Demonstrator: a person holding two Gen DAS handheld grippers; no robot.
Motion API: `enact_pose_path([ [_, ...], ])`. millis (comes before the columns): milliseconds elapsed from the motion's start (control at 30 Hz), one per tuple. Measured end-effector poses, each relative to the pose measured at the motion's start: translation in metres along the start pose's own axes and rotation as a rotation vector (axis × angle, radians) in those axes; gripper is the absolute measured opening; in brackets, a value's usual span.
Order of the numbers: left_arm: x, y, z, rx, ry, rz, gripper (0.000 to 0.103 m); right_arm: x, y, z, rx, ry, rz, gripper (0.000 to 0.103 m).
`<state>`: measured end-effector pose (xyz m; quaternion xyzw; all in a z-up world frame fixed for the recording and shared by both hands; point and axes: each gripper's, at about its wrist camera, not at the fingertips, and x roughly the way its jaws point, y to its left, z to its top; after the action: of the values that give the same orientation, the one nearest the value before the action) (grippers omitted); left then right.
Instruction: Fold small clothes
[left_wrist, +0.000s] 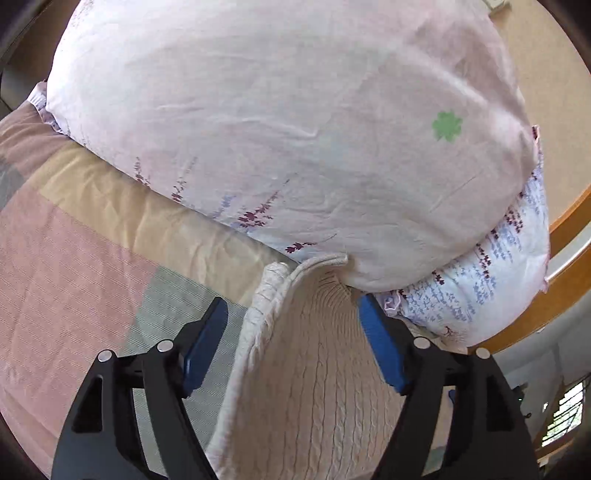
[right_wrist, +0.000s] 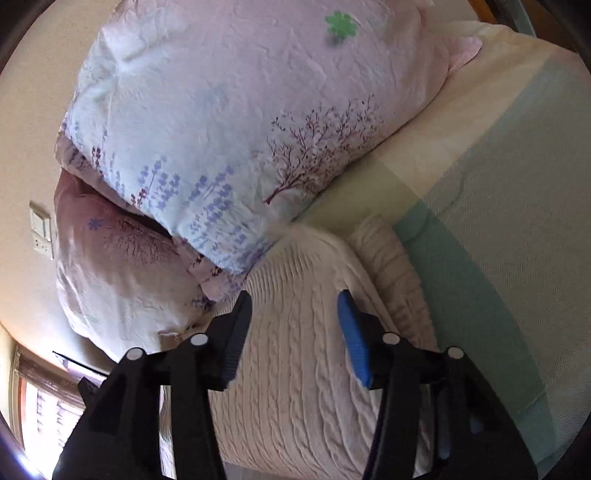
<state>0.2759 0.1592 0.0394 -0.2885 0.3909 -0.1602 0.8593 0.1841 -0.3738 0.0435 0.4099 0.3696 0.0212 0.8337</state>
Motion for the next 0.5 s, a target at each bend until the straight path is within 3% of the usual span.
enact_pose_path([
  [100, -0.016, 0.023, -0.006, -0.003, 0.024, -0.066, 0.082, -0.016, 0.005, -0.004, -0.088, -0.035, -0.032, 0.072],
  [233, 0.009, 0.042, -0.026, -0.111, 0.177, -0.167, 0.062, -0.016, 0.014, -0.011, -0.125, -0.008, 0.024, 0.072],
  [333, 0.031, 0.037, -0.041, -0.148, 0.235, -0.125, 0.052, -0.017, 0.023, -0.019, -0.161, 0.027, 0.045, 0.072],
  [367, 0.035, 0.038, -0.046, -0.162, 0.229, -0.106, 0.048, -0.019, 0.026, -0.022, -0.172, 0.034, 0.051, 0.072],
  [433, 0.044, 0.037, -0.052, -0.211, 0.244, -0.15, 0.019, -0.026, 0.027, -0.022, -0.179, 0.036, 0.061, 0.072],
  [500, 0.039, 0.029, -0.056, -0.243, 0.219, -0.207, 0.018, -0.038, 0.023, -0.02, -0.179, 0.03, 0.072, 0.073],
])
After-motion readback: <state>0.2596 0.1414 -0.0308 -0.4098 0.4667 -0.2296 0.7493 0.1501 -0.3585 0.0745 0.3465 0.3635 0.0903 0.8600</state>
